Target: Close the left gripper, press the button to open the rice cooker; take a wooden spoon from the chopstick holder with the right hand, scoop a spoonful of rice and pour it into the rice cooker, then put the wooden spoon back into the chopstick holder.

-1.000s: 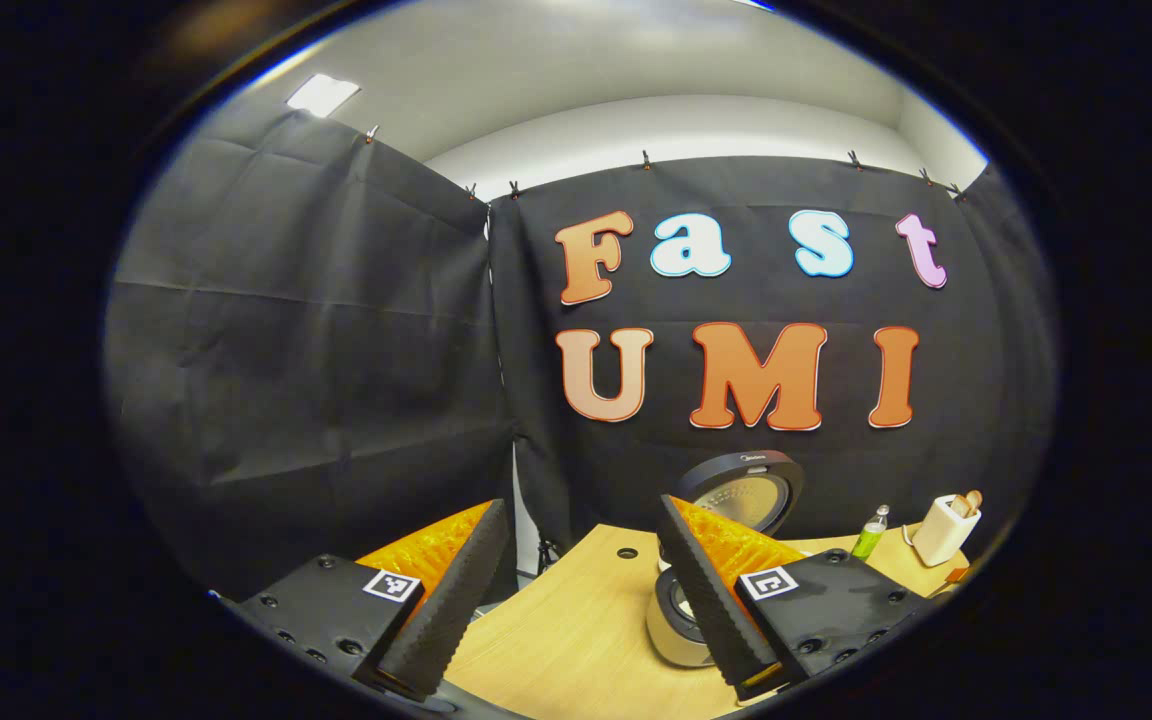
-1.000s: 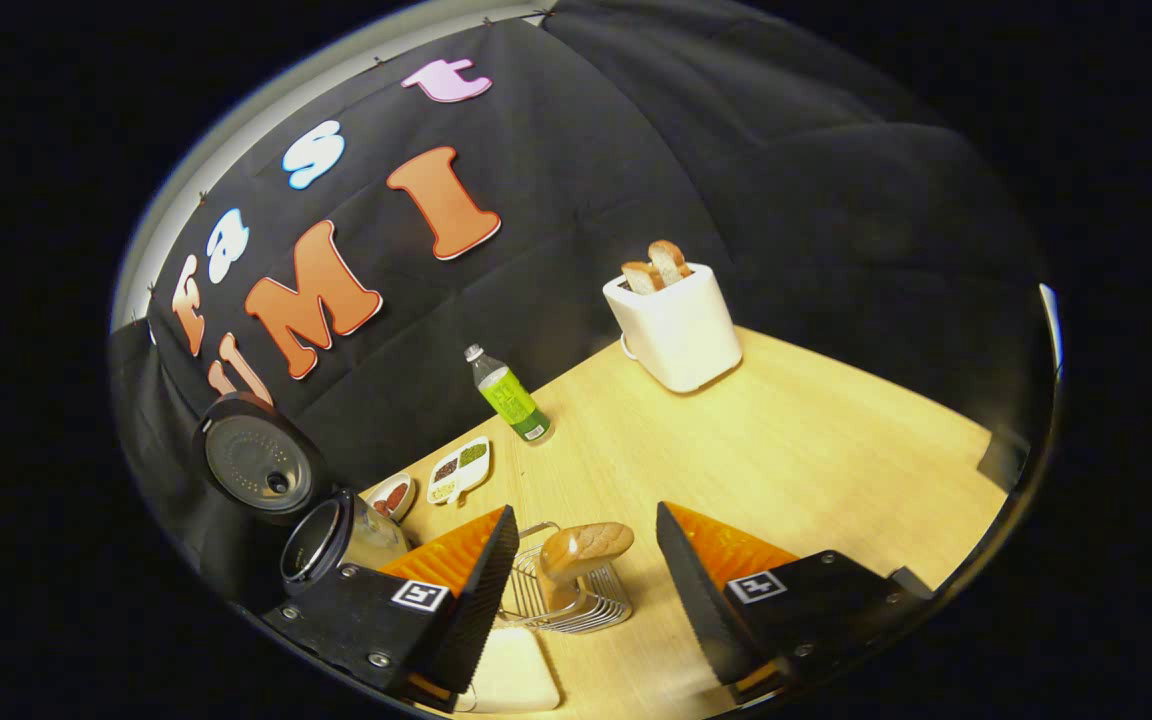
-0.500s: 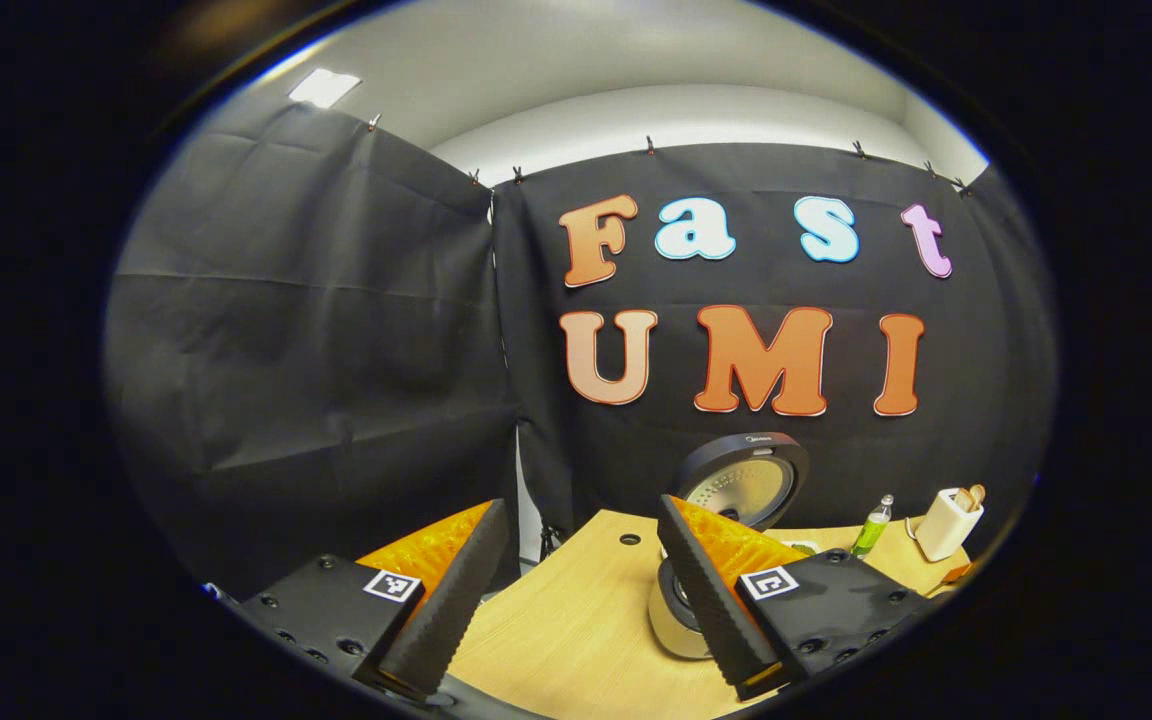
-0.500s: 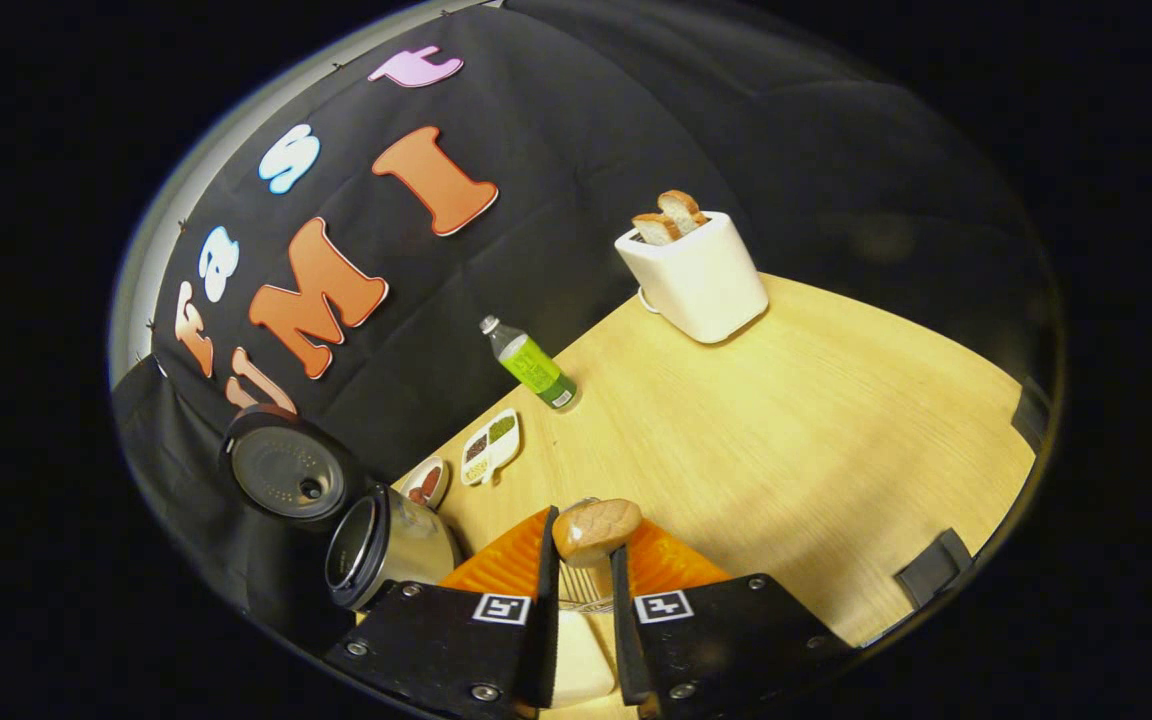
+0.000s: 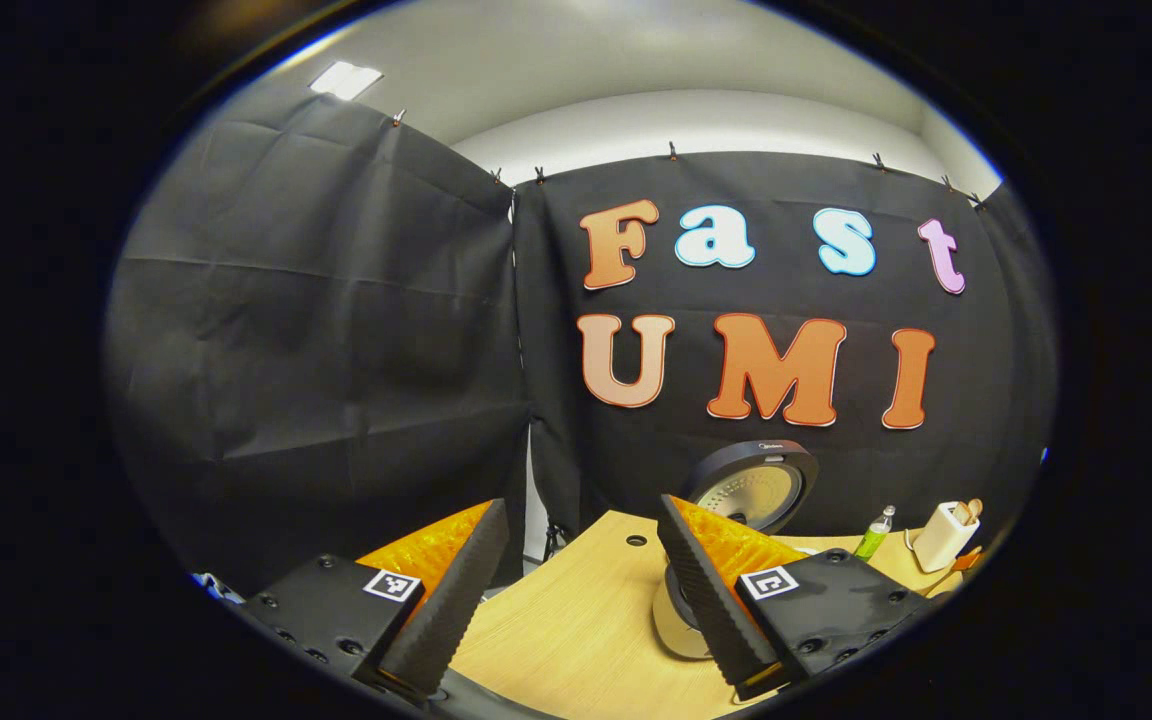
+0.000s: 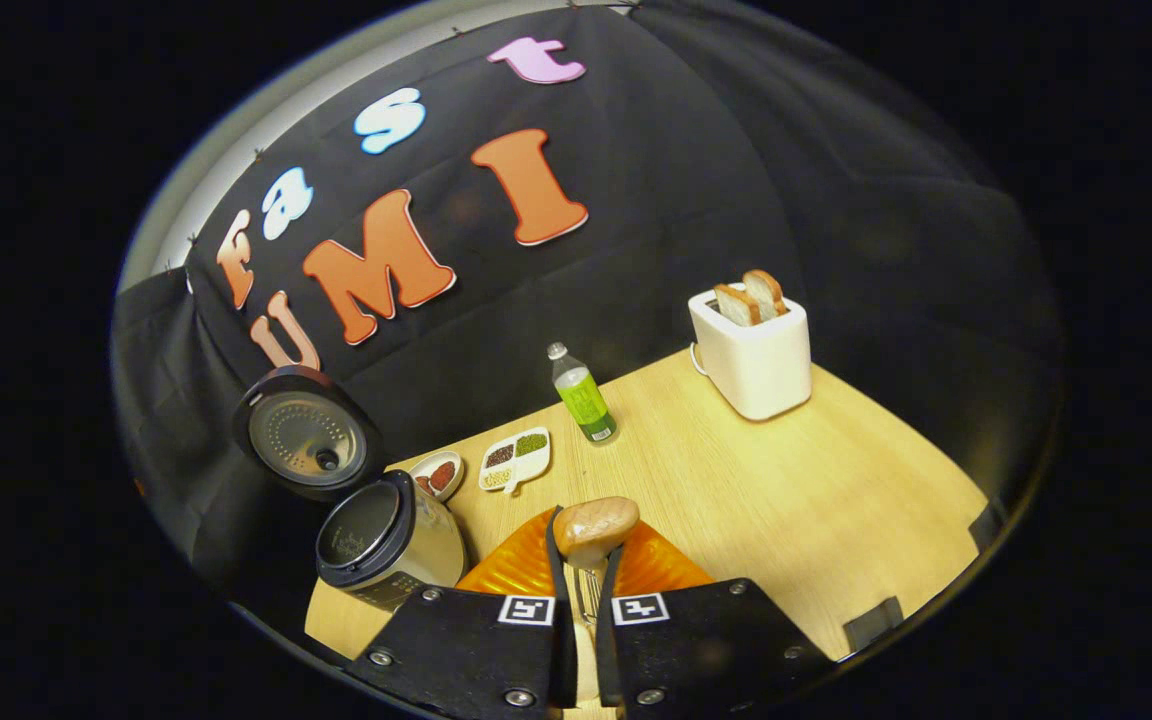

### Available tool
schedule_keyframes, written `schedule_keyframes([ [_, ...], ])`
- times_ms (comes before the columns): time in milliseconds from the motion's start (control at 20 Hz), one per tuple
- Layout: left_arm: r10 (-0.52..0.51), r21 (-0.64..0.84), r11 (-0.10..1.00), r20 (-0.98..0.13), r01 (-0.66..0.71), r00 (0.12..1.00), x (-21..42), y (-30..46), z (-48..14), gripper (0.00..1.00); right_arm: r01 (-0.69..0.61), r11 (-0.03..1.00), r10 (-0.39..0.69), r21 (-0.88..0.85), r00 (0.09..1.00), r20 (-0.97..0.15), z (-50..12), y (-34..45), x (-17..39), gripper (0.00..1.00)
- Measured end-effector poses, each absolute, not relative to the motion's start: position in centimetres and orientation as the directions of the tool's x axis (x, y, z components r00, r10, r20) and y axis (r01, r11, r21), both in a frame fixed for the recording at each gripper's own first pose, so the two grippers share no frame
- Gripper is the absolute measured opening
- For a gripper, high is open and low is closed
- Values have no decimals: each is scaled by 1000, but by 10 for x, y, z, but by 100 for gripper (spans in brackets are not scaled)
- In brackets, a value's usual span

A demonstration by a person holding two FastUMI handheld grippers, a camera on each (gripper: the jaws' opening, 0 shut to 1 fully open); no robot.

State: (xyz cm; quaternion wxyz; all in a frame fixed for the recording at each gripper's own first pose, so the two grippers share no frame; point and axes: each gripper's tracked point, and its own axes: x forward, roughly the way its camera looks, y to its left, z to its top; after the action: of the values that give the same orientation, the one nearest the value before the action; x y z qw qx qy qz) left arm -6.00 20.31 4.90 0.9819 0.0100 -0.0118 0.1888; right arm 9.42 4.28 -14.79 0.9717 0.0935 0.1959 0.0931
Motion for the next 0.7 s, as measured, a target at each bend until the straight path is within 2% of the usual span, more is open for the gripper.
schedule_keyframes([
  [350,332,25,943,37,-333,943,-50,208,47,100,-228,966,255,121,916,-310,-102,88,51,7],
  [400,320,17,947,37,-321,947,-46,210,47,100,-244,963,268,113,908,-321,-104,99,45,3],
  [450,307,13,951,38,-308,951,-42,212,47,97,-259,961,278,103,903,-327,-107,111,37,3],
  [500,295,16,955,40,-296,955,-37,217,47,100,-266,960,282,94,898,-338,-111,120,31,3],
  [700,259,42,964,62,-262,964,-18,239,56,100,-258,962,270,85,883,-383,-144,154,18,3],
])
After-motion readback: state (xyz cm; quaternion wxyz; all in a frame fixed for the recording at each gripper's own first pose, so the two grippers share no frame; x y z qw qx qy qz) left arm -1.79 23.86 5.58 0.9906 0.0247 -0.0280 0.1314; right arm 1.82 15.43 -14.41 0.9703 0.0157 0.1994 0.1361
